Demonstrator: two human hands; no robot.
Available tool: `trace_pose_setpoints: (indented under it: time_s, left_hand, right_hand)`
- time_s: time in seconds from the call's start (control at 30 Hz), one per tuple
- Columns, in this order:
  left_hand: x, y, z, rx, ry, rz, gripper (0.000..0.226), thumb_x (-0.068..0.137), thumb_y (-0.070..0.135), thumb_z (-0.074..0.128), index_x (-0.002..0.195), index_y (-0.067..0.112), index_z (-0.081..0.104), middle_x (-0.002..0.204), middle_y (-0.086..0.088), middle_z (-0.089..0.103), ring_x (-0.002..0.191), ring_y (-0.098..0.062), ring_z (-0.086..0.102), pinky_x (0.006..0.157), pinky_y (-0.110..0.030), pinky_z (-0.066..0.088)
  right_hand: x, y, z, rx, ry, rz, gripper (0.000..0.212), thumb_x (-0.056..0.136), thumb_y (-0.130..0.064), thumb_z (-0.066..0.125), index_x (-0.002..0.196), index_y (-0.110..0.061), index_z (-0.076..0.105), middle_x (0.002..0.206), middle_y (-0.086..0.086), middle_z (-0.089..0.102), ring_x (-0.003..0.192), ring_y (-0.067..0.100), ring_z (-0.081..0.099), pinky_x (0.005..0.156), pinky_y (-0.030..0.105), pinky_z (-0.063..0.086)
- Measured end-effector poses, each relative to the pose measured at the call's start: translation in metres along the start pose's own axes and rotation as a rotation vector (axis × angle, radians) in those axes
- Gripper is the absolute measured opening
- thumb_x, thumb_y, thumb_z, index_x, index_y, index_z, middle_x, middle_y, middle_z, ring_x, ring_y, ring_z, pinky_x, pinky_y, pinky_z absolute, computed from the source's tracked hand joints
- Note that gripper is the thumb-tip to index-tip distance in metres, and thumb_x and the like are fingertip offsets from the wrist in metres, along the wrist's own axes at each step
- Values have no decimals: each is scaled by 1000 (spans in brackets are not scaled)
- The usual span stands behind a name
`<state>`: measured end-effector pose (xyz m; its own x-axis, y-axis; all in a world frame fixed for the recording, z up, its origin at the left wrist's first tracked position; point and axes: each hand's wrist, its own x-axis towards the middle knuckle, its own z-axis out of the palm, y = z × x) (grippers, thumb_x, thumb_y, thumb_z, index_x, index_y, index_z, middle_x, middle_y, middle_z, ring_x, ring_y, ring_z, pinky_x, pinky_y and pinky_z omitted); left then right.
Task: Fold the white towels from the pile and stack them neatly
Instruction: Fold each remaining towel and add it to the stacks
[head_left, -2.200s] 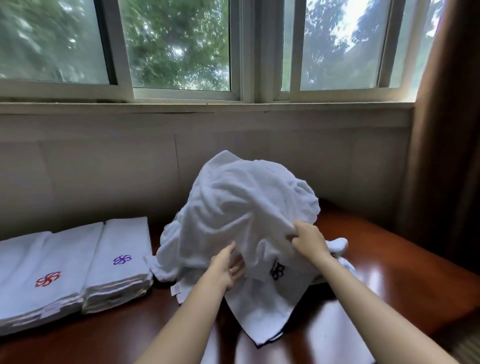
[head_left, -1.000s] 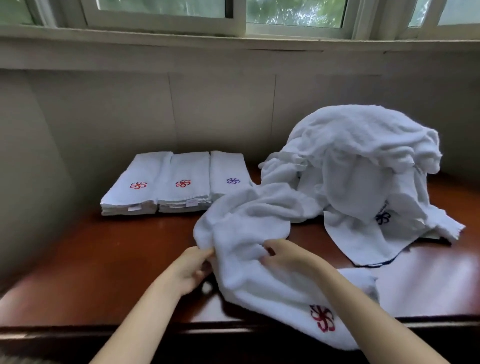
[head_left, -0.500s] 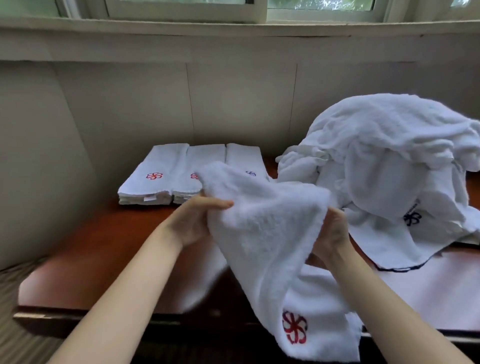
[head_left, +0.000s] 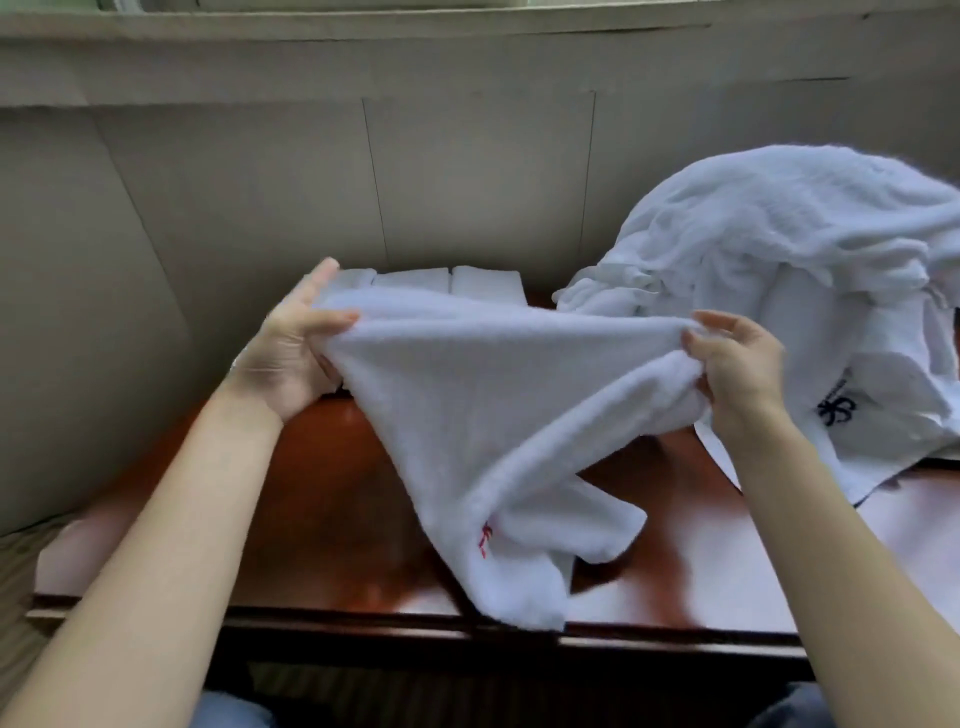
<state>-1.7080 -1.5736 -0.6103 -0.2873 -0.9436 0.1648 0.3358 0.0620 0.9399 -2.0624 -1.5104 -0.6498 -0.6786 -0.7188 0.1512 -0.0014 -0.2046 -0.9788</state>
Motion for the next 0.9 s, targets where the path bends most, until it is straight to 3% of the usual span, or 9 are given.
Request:
trace_pose_setpoints:
  time_s: [0.1,0.2,0.33,0.4,0.5,0.63,0.73,0.8,0.9]
  left_hand:
    - [7,23,2,-116,31,197,65,90,-10,41,142,27,36,66,12,56,54,-2,48,67,-18,52]
    - [15,37,19,-146,-15,246,44,95,-1,42,124,33,50,88,9,66,73,-5,61,84,-38,56]
    - [7,-13,39,314,38,24,33,93,4,53,118,26,56,105,-2,62,87,-12,62,76,-31,50]
    - [-8,-61,39,669,-146,-202,32,96,12,53,126,23,53,119,-3,58,100,-14,58,85,-30,46]
    - [-22,-104,32,1190,-439,-308,47,97,31,53,142,24,41,145,0,38,134,-12,35,109,-23,27]
    - [-24,-95,30,970,-385,-320,60,87,45,63,139,40,35,134,10,41,123,-4,39,98,-19,29]
    - [-28,-97,36,1252,-440,-189,50,87,32,66,132,33,44,130,8,45,125,-9,43,93,-18,31]
    - [-31,-99,48,1410,-401,-51,32,90,16,55,120,21,50,119,4,51,123,-20,47,79,-22,32]
    - [-38,-93,64,1299,-482,-81,22,84,6,46,103,14,52,94,3,60,101,-23,58,71,-28,37]
  right_hand:
    - [5,8,1,-309,149,-97,24,81,-6,61,101,-19,66,101,8,65,100,27,61,90,37,47]
    - [-2,16,6,-627,135,-98,38,79,-2,52,115,-11,62,119,15,62,112,32,56,91,34,43]
    - [-14,25,14,-744,-166,53,61,78,-7,53,138,-11,44,140,18,42,126,31,43,101,33,34]
    - [-19,29,20,-761,-339,157,71,85,-4,54,147,-24,26,146,16,30,129,33,37,103,36,33]
    - [-22,32,27,-649,-405,182,83,85,-3,62,149,-33,18,148,12,28,128,31,39,97,38,39]
    - [-23,25,20,66,-365,377,80,83,0,61,140,-45,26,119,6,56,92,23,66,66,30,57]
    - [-18,17,13,674,-307,508,25,86,-18,56,111,-14,55,76,4,66,52,12,59,45,16,48]
    - [-17,18,9,679,-244,459,31,90,-33,52,97,-7,66,80,8,69,65,19,67,60,23,55]
    - [-12,24,-1,636,-150,413,37,92,-34,51,129,-27,49,116,11,63,95,30,65,81,41,53]
